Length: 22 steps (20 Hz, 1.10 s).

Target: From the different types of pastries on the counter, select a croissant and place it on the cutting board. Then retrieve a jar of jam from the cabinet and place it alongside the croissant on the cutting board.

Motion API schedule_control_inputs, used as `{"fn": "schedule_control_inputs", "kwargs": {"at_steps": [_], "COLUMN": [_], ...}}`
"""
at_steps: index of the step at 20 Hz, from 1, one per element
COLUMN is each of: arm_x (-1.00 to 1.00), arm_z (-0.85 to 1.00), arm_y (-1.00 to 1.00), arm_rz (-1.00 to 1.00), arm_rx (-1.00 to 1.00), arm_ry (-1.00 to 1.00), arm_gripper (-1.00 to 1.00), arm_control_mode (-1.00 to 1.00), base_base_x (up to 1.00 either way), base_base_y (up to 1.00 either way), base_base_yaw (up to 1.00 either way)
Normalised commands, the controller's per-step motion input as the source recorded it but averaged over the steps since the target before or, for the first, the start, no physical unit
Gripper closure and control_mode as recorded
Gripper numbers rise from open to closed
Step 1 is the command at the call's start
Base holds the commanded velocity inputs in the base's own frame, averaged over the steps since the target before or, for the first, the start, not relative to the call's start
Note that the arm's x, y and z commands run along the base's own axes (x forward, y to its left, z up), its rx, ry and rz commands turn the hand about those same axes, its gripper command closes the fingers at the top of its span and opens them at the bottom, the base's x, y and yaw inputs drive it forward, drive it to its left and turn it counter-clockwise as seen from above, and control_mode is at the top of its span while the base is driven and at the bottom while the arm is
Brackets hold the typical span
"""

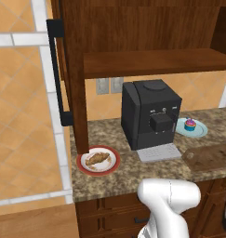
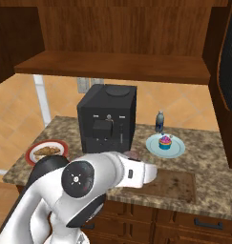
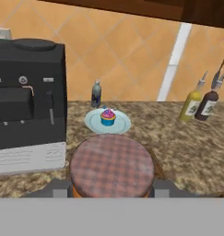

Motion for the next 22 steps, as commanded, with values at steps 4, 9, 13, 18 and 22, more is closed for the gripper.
{"fn": "schedule_control_inputs", "kwargs": {"at_steps": [4, 9, 13, 18, 22], "arm_x": [0.00, 0.08, 0.11, 0.43, 0.72], "arm_z": [-0.28, -0.60, -0.89, -0.28, 0.01], "arm_y": [0.00, 0.00, 0.00, 0.01, -0.02], "arm_rz": [0.12, 0.00, 0.00, 0.04, 0.06], "arm_rx": [-0.05, 0.00, -0.05, -0.15, -0.08], "arm_ry": [0.01, -0.14, -0.04, 0.00, 0.00], "arm_gripper": [1.00, 1.00, 1.00, 1.00, 1.00], "arm_control_mode": [-1.00, -1.00, -1.00, -1.00, -1.00], "base_base_x": [0.00, 0.00, 0.00, 0.00, 0.00], "base_base_y": [0.00, 0.00, 0.00, 0.00, 0.00], "base_base_yaw": [0.00, 0.00, 0.00, 0.00, 0.00]}}
